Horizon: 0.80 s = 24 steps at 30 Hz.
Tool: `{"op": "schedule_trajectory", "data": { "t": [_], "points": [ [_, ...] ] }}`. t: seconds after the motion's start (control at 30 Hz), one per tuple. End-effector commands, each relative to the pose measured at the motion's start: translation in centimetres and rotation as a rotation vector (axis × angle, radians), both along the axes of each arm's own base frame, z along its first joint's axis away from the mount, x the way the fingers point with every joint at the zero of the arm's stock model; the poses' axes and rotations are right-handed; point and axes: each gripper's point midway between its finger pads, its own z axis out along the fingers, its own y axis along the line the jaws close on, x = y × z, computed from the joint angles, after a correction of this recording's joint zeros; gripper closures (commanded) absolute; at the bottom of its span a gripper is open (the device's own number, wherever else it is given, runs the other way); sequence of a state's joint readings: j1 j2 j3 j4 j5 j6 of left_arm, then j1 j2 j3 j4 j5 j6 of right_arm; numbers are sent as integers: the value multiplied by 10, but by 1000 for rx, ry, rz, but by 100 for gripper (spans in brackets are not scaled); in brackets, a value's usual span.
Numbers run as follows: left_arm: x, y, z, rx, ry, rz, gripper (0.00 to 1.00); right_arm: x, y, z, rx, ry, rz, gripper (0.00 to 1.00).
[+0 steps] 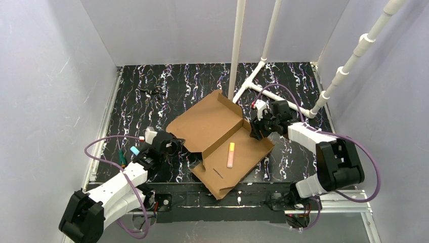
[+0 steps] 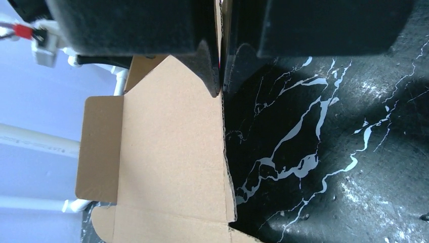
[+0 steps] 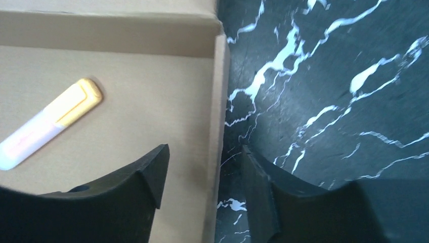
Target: Fold the paper box
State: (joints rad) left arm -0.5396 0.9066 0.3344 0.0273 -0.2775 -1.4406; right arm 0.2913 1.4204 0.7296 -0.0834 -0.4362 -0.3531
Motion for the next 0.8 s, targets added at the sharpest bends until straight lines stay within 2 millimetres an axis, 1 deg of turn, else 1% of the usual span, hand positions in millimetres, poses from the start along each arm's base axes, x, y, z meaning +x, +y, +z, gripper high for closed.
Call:
{"op": "schedule_trajectory", "data": {
  "t": [0.0, 0.07, 0.17, 0.23, 0.3, 0.4, 0.43, 0.5, 0.6, 0.7, 0.77],
  "points": [
    [1, 12, 7, 31, -78, 17, 100, 11, 7, 4, -2, 8, -33, 46],
    [-1, 14, 13, 53, -118, -6, 100, 11, 9, 7, 4, -2, -35, 58],
    [-4, 17, 25, 95, -202, -55, 100, 13, 11, 16, 30, -32, -52, 74],
    [-8, 19, 31, 144, -263, -106, 100, 13, 12, 22, 52, -53, -66, 83],
    [-12, 16, 40, 166, -335, -168, 100, 11, 14, 27, 81, -76, -68, 88],
    [-18, 10, 55, 185, -461, -246, 100, 6, 17, 32, 121, -98, -62, 93],
    [-20, 9, 55, 193, -481, -266, 100, 5, 19, 34, 134, -103, -55, 95],
    [-24, 7, 62, 199, -540, -295, 100, 4, 21, 36, 147, -104, -47, 99],
    [-29, 1, 74, 219, -638, -354, 100, 5, 19, 34, 137, -105, -53, 99],
    [-35, -8, 96, 258, -782, -437, 100, 5, 19, 32, 132, -103, -53, 99],
    [-40, -13, 107, 301, -852, -498, 100, 5, 18, 29, 126, -96, -57, 99]
  ]
}}
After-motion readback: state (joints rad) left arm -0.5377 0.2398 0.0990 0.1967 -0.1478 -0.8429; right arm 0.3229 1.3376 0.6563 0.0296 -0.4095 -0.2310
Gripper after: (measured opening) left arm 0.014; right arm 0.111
